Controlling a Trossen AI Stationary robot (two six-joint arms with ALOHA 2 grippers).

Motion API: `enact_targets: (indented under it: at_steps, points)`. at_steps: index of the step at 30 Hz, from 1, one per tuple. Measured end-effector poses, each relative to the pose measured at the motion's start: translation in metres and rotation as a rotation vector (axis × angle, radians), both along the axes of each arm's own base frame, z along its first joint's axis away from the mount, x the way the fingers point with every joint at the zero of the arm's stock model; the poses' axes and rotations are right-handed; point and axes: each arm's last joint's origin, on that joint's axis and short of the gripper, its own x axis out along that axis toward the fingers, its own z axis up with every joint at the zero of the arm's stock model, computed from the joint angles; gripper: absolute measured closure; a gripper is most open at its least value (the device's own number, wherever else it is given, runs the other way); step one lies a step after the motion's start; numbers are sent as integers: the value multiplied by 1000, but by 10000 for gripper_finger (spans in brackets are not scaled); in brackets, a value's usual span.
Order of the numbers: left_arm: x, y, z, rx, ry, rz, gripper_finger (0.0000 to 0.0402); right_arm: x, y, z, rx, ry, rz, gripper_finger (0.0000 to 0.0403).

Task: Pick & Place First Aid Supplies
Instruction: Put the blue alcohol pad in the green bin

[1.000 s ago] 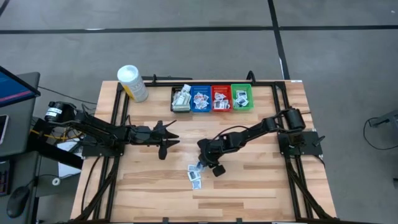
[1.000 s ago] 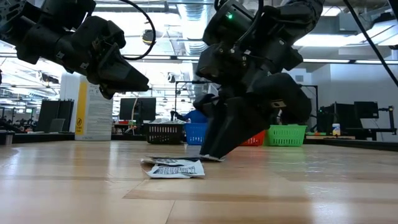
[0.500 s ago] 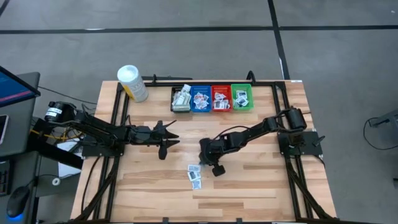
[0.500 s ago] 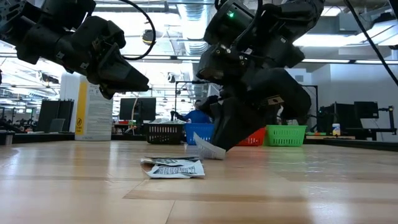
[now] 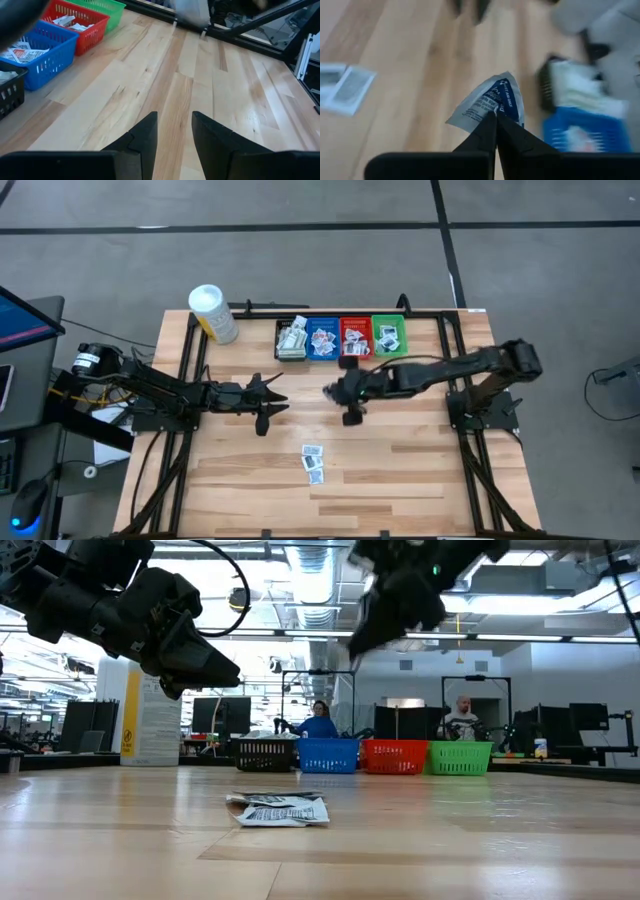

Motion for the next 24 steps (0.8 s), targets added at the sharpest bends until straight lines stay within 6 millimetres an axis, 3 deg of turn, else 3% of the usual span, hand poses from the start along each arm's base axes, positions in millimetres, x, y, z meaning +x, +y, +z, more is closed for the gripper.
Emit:
enact_targets:
  at_steps: [5,13,19,24]
  points:
    - [0,0,0,4,-1,10,280,-13,-8,25,-21,-65,-18,402]
    - [0,1,0,17,-1,26,280,-33,-27,35,-89,3,-175,402]
    - [0,3,0,39,-3,80,280,-59,-66,40,-45,90,-383,402]
    - [-1,6,1,66,-7,161,280,-81,-111,32,-30,193,-557,399]
